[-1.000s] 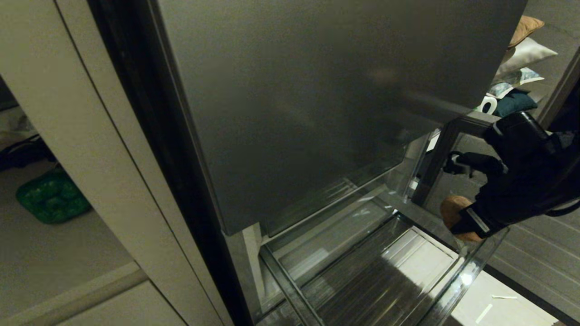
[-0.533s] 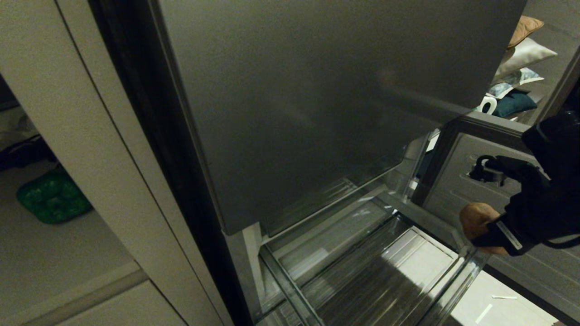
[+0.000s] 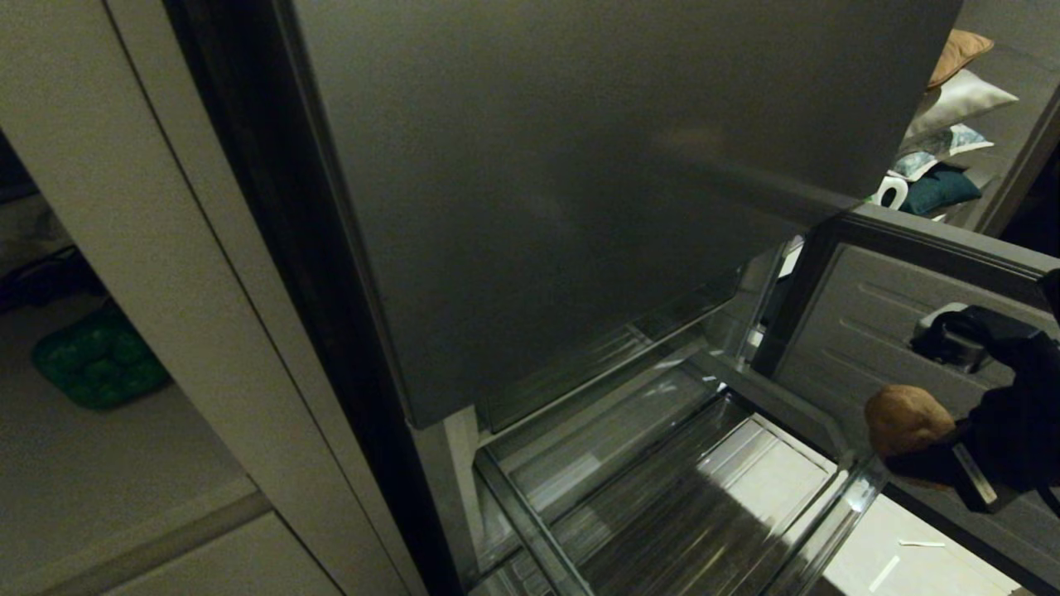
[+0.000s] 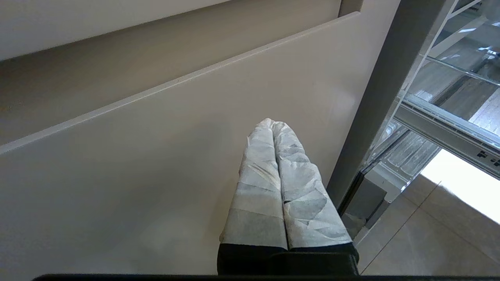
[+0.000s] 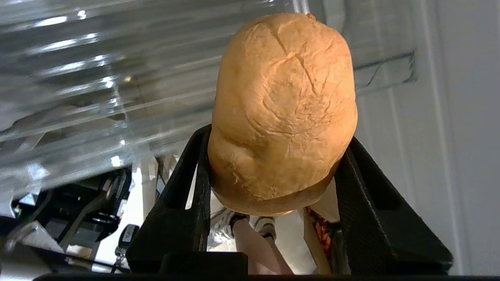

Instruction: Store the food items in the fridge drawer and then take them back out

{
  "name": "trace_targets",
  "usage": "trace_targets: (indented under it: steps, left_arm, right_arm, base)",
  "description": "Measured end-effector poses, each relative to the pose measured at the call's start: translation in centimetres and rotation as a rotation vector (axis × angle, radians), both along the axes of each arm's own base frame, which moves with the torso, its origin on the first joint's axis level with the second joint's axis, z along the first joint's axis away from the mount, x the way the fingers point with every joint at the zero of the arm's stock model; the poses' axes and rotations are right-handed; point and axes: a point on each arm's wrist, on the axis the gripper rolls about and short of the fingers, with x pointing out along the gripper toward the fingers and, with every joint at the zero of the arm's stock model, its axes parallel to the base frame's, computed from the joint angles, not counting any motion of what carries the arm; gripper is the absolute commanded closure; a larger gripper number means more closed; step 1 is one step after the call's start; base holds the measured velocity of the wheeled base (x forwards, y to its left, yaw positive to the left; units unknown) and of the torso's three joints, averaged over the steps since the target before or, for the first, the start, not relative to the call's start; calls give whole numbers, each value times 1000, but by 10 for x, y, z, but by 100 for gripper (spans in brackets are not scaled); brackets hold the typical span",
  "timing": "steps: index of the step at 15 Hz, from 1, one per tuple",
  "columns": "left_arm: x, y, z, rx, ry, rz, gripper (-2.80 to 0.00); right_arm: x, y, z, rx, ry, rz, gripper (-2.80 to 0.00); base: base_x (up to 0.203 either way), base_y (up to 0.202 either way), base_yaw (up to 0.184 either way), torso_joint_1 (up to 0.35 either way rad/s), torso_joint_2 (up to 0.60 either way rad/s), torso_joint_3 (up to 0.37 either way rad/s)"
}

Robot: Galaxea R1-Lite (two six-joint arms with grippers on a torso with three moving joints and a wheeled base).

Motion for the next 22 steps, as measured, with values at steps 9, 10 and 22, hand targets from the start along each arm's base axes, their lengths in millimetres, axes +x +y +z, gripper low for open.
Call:
trace_targets:
  steps: [9,10,22]
  left_arm:
    - [0,0,0,0,0,0,0]
    - [0,0,0,0,0,0,0]
    - [0,0,0,0,0,0,0]
  right_arm:
    - [-60,0,-1,178,-70,6,0]
    - [-67,-1,-2,204,-75,16,0]
    - [-103,-8,-39,427,-430,59,0]
  base:
    - [0,0,0,0,0,0]
    - [0,0,0,0,0,0]
    - [0,0,0,0,0,0]
